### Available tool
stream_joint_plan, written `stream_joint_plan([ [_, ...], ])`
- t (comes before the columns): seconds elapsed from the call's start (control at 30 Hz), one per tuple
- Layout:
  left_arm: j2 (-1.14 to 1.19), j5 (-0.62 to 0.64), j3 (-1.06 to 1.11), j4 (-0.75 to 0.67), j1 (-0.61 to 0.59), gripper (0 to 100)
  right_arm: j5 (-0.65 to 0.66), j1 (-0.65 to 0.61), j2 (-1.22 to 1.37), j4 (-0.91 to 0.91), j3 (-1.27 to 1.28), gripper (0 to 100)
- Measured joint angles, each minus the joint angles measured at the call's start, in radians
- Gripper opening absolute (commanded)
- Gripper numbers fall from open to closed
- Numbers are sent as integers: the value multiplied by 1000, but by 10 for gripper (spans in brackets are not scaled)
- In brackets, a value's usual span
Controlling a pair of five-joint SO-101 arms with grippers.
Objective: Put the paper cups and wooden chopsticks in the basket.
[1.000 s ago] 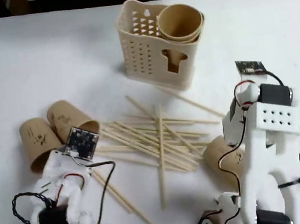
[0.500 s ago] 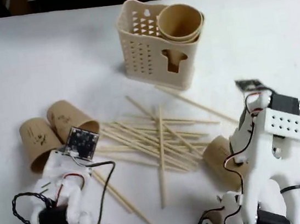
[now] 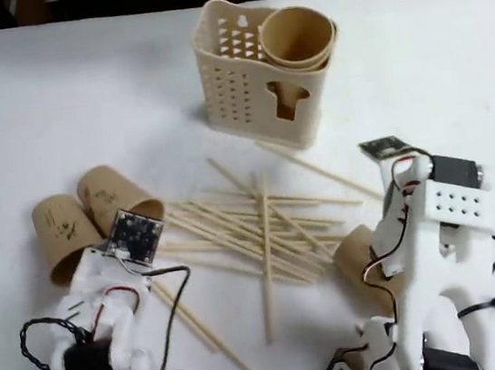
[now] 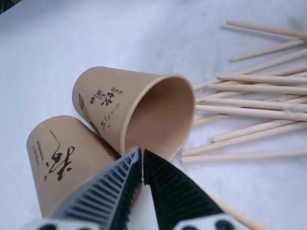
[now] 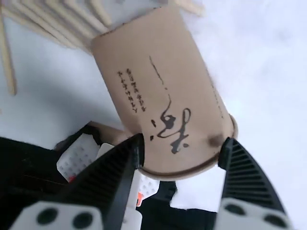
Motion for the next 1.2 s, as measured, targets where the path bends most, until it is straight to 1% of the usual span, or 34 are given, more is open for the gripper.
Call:
stream_joint_plan([
  [0.1,0,0,0,0,0,35,0,-52,0,-12,14,257],
  [0.27,0,0,0,0,0,35,2,-117,-2,-92,80,262],
  [0.33,0,0,0,0,0,35,3,-146,-3,-110,98,301],
  [0.43,0,0,0,0,0,35,3,-196,-3,-121,103,403],
  [0.5,0,0,0,0,0,35,3,-222,-2,-135,103,426],
  [0.83,0,0,0,0,0,35,2,-270,14,-147,103,426],
  [1.03,0,0,0,0,0,35,3,-272,193,-150,103,422],
  [1.1,0,0,0,0,0,35,3,-272,247,-150,81,385],
  [1.2,0,0,0,0,0,35,3,-272,262,-150,52,289],
])
